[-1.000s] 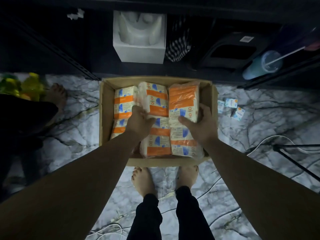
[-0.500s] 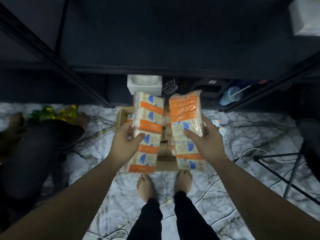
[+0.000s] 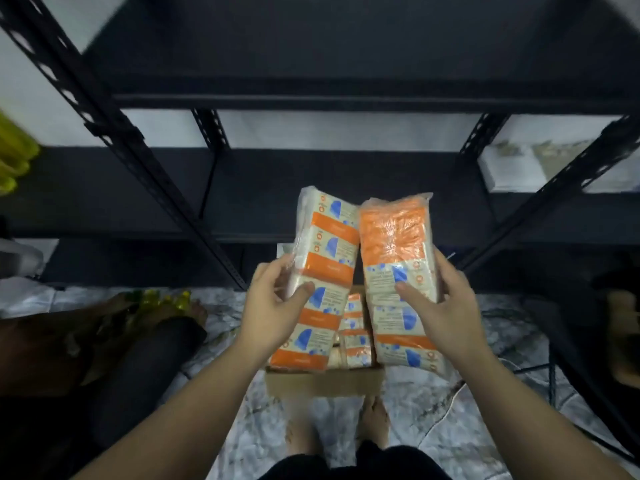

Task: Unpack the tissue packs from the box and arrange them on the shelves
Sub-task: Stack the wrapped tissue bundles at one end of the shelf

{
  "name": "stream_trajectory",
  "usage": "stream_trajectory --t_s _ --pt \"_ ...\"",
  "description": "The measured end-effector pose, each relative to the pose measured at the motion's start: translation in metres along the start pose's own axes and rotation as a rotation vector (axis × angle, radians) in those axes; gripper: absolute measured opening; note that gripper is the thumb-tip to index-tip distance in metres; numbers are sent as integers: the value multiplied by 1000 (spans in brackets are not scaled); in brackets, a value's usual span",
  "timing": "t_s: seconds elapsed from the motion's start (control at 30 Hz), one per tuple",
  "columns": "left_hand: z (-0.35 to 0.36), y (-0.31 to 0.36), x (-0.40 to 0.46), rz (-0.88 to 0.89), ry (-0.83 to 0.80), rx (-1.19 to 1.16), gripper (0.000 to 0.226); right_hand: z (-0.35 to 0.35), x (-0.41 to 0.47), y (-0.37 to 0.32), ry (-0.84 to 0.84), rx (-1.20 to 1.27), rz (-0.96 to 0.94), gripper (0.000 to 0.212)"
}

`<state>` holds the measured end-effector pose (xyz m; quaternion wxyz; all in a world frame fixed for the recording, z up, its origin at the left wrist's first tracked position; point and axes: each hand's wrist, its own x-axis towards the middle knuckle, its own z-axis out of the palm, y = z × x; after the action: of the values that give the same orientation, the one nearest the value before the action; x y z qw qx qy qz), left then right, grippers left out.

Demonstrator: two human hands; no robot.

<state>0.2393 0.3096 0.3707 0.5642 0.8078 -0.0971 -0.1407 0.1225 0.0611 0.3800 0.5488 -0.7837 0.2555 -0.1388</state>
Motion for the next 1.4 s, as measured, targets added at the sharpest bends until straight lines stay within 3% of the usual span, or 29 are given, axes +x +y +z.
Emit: stream_trajectory --t_s 0.23,0.47,0.57,0.7,0.83,0.97,1.17,1.4 --pt "-40 86 7 136 47 -51 49 -24 7 -88 109 -6 -120 79" --pt "-72 172 35 260 91 -211 44 -37 38 -163 143 93 -256 73" --pt "-70 207 54 306 125 -231 57 -44 65 -187 175 157 -273 73" --pt "-60 245 84 314 159 -209 71 -64 107 -213 199 221 -309 70" --pt "-39 280 117 283 185 -215 54 -86 149 -232 181 211 -318 71" --pt "-14 299 156 223 210 -239 50 -101 197 -238 153 211 -305 66" --pt "7 295 207 171 189 -25 46 -108 261 -230 42 21 -235 72" --pt "15 296 231 47 90 431 52 -96 289 -223 -76 -432 -242 54"
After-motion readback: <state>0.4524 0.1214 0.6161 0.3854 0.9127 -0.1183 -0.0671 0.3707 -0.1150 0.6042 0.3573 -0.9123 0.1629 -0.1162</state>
